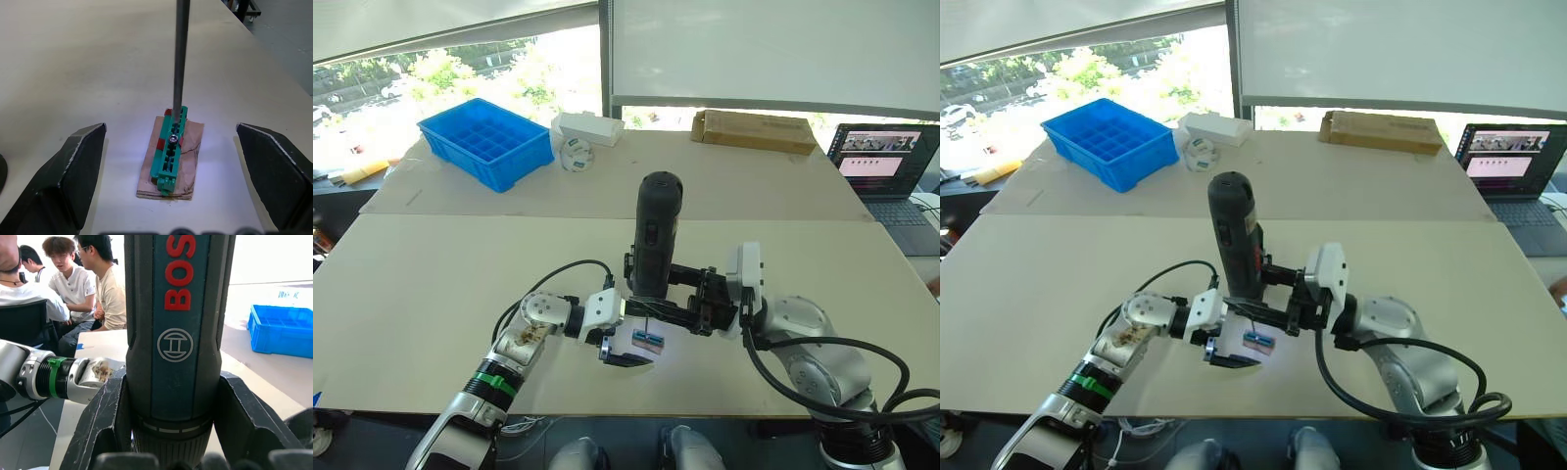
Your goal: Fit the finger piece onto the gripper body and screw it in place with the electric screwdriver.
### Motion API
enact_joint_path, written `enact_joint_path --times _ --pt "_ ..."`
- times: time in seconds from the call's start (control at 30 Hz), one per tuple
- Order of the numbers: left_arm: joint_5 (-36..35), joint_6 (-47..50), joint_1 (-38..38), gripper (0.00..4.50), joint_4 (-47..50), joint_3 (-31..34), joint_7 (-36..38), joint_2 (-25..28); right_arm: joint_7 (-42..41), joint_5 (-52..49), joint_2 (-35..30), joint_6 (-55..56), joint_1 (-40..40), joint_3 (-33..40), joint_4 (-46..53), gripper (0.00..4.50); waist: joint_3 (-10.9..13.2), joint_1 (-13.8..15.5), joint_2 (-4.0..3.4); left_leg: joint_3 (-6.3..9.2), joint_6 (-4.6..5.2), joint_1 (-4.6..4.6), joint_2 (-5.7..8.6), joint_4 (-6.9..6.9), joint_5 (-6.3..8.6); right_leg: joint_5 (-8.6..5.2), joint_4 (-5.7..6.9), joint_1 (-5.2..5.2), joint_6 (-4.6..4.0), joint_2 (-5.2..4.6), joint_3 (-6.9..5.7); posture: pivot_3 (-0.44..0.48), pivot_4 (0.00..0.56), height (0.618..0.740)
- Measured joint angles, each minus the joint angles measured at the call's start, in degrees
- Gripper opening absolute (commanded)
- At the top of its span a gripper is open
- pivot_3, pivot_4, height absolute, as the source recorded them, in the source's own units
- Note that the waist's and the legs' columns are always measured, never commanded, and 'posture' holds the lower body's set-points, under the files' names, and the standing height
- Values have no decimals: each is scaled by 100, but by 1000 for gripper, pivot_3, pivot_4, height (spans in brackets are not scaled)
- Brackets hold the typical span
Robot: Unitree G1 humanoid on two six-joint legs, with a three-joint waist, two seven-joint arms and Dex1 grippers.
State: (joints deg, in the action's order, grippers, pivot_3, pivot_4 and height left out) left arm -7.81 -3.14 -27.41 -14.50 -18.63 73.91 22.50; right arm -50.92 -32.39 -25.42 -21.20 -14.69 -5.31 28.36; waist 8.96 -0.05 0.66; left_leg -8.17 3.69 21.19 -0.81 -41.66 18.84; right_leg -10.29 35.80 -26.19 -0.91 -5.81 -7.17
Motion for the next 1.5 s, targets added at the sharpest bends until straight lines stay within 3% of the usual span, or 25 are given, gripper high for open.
enact_joint_path --times 1.5 --pt "1 62 -157 4500 -256 -62 4 -10 -28 195 115 273 31 -111 -201 1919 0 1 0 0 0 0 0 -1 0 0 1 0 0 1 0 0 150 738"
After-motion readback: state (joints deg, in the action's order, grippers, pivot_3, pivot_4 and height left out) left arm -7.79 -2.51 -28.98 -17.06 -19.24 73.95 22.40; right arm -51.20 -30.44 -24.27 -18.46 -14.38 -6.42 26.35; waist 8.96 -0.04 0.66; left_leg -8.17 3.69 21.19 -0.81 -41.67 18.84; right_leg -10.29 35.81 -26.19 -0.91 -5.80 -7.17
